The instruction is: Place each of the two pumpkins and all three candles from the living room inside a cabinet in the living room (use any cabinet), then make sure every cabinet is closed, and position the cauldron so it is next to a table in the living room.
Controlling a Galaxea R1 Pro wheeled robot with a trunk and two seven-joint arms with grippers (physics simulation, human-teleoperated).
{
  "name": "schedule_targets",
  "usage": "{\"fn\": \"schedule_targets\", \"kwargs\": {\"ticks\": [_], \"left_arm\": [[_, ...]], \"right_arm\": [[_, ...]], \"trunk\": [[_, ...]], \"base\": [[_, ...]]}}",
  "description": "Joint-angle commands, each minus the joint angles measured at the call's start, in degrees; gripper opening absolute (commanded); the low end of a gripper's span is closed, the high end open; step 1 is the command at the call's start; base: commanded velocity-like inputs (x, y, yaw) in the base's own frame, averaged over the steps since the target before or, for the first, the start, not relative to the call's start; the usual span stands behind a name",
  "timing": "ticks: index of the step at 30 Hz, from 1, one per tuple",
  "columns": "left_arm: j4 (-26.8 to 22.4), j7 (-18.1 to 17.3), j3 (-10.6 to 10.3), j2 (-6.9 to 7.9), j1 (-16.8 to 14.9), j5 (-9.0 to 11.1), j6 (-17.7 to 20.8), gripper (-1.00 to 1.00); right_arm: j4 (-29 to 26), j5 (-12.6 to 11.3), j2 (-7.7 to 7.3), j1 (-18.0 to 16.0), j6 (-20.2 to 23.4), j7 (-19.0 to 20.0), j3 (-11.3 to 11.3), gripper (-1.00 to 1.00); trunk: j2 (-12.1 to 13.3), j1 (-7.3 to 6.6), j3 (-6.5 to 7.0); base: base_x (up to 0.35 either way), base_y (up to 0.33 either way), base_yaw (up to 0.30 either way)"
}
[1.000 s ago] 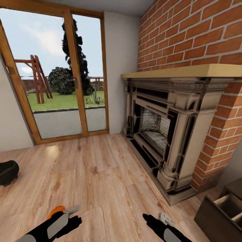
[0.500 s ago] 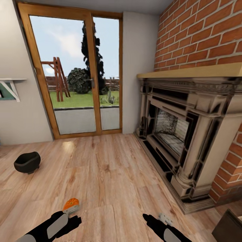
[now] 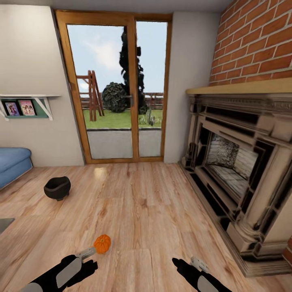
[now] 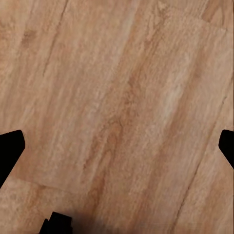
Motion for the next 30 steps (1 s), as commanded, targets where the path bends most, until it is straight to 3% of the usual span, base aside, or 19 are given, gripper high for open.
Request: {"fn": "schedule_targets", "kwargs": {"ticks": [1,16,30], "left_arm": [[-0.14,0.41,-0.37,0.09,-0.06,0.46,-0.15,1.00],[-0.14,0.41,-0.47,0.15,-0.06,0.46,-0.43,1.00],[-0.14,0.41,-0.47,0.15,-0.06,0.46,-0.44,1.00]], "right_arm": [[-0.05,-0.35,-0.05,-0.03,0.13,0.10,0.20,1.00],[-0.04,-0.43,-0.11,-0.01,0.17,0.70,0.19,1.00],[-0.13,-0.44,-0.10,0.00,0.15,0.84,0.18,1.00]], "trunk": [[-0.03,0.02,-0.07],[-0.03,0.02,-0.08],[-0.03,0.02,-0.08]], "base": [[0.265,0.140,0.274],[0.232,0.077,0.031],[0.133,0.031,0.000]]}}
